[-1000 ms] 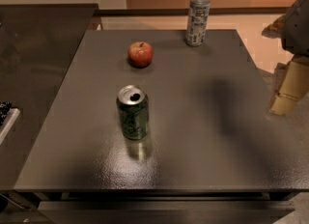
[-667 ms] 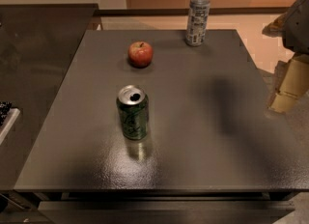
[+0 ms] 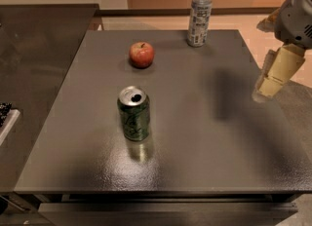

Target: Move blue plastic bottle near apple

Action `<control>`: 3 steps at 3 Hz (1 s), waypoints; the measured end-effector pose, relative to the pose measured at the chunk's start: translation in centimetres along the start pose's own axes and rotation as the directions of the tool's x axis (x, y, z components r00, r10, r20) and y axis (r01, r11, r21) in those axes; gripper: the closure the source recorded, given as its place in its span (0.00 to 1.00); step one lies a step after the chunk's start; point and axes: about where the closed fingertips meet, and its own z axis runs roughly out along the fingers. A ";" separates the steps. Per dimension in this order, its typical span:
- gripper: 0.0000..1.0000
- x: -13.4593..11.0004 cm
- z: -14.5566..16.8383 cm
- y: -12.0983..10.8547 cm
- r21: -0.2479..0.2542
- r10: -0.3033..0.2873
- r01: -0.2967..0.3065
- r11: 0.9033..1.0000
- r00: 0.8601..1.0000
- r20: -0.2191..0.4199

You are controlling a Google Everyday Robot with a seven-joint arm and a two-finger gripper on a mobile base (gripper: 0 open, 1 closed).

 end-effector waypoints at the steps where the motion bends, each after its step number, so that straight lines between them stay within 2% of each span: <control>1: 0.00 -0.9 1.2 -2.8 0.016 0.031 -0.032 0.999 0.997 0.067; 2: 0.00 -2.0 1.9 -5.5 0.038 0.064 -0.070 0.997 0.989 0.134; 3: 0.00 -2.9 3.0 -8.3 0.062 0.112 -0.126 0.990 0.976 0.187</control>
Offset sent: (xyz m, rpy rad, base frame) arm 0.1005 0.0058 0.0101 0.2176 -0.1137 -0.0834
